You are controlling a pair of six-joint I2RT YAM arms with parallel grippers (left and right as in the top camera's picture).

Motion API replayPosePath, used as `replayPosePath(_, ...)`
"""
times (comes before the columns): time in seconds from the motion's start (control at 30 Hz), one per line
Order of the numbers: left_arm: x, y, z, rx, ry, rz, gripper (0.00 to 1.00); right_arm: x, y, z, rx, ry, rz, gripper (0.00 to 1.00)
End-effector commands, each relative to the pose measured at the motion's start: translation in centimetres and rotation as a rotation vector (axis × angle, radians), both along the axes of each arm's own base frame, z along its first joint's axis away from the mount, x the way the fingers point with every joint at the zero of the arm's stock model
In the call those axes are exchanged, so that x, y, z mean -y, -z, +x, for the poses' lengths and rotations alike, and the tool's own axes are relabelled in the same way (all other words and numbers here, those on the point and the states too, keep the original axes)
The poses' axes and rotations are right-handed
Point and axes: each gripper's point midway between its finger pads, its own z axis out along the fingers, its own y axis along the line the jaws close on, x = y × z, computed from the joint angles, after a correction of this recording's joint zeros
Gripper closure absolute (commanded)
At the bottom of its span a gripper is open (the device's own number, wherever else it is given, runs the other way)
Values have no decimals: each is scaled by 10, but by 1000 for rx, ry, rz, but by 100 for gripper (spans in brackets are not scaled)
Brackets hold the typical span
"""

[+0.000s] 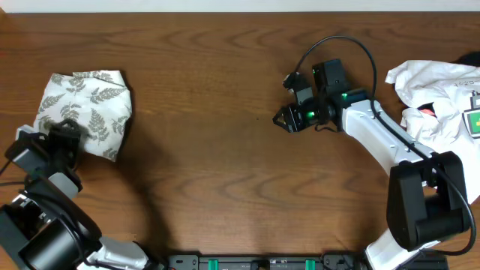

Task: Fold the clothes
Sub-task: 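Carry the bundle to the table's left edge with the left gripper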

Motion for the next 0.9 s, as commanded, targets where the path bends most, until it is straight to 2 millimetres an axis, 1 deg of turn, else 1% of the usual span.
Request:
replayPosePath(0.0, 4, -15, 0, 7, 38, 24, 16, 2, 4, 0, 3, -4, -20, 54)
replayPosePath(0.03, 4, -14, -4, -12, 26, 16, 11, 2, 4, 0, 4, -4, -21, 54)
replayPosePath(0.17, 11, -14, -24, -105, -19, -27, 1, 2, 4, 0, 3, -3, -21, 54)
replayPosePath(0.2, 14, -14, -30, -129, -31, -38, 0, 2, 4, 0, 3, -3, -21, 54)
replayPosePath(0.23, 16, -15, -36, -154, -44, -46, 2, 2, 4, 0, 3, -3, -21, 54)
replayPosePath(0.27, 19, -17, -42, -176, -54, -53, 2, 2, 4, 0, 3, -3, -21, 54)
replayPosePath(0.37, 32, -30, -57, -205, -60, -74, 2, 2, 4, 0, 3, -3, -21, 54)
replayPosePath(0.47, 44, -54, -61, -176, -41, -50, 2, 2, 4, 0, 3, -4, -21, 54)
replayPosePath(0.53, 55, -74, -52, -134, 26, 10, 2, 2, 4, 0, 3, -4, -21, 54)
replayPosePath(0.6, 67, -88, -39, -129, 108, 61, 2, 2, 4, 0, 4, -4, -20, 54)
replayPosePath(0.67, 82, -102, -20, -141, 204, 114, 2, 2, 4, 1, 6, -7, -22, 55)
replayPosePath(0.73, 92, -115, 0, -172, 275, 172, 2, 2, 4, 0, 5, -7, -22, 55)
replayPosePath(0.77, 93, -118, 7, -193, 287, 189, 2, 2, 4, 0, 4, -6, -22, 56)
replayPosePath(0.87, 95, -128, 36, -265, 331, 227, 2, 3, 5, -2, -5, -7, -24, 56)
